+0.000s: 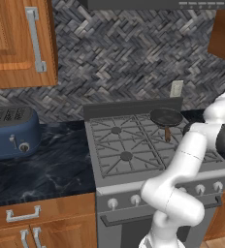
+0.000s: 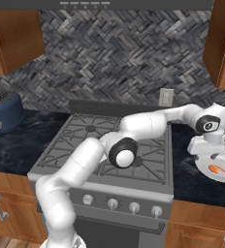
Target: Place the shrimp on the plate and place the bell pepper on the same plate.
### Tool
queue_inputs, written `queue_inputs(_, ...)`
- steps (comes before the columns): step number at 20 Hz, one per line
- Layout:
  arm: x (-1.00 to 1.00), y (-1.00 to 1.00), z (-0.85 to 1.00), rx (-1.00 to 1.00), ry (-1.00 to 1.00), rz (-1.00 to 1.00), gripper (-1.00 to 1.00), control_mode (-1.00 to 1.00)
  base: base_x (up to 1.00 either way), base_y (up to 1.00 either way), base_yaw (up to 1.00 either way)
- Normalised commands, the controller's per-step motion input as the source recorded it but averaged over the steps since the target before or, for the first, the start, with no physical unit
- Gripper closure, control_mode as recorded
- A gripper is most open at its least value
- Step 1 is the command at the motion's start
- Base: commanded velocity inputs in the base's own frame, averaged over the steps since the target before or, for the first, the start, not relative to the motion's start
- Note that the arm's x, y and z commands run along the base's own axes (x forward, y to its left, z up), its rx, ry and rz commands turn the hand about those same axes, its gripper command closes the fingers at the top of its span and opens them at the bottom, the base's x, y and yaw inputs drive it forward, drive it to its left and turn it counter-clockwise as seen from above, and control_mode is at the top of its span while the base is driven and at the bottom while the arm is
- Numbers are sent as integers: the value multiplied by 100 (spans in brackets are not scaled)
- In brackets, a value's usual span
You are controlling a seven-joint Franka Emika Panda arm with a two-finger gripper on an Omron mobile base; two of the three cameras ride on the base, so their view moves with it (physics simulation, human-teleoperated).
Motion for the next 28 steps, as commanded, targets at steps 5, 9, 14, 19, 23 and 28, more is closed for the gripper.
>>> queue_inputs(5,-52,70,0,-1,-2,-5,-100,-100,0,0,0)
queue_inputs(9,-48,73,4,-6,-4,-1,-100,-100,0,0,0)
queue_inputs(14,-47,66,21,-15,-6,0,-100,-100,0,0,0)
queue_inputs(19,-43,47,32,-17,-7,0,-100,-100,0,0,0)
queue_inputs(23,-38,41,26,-8,0,0,-100,-100,0,0,0)
queue_inputs(28,-30,40,27,-1,1,0,-100,-100,0,0,0)
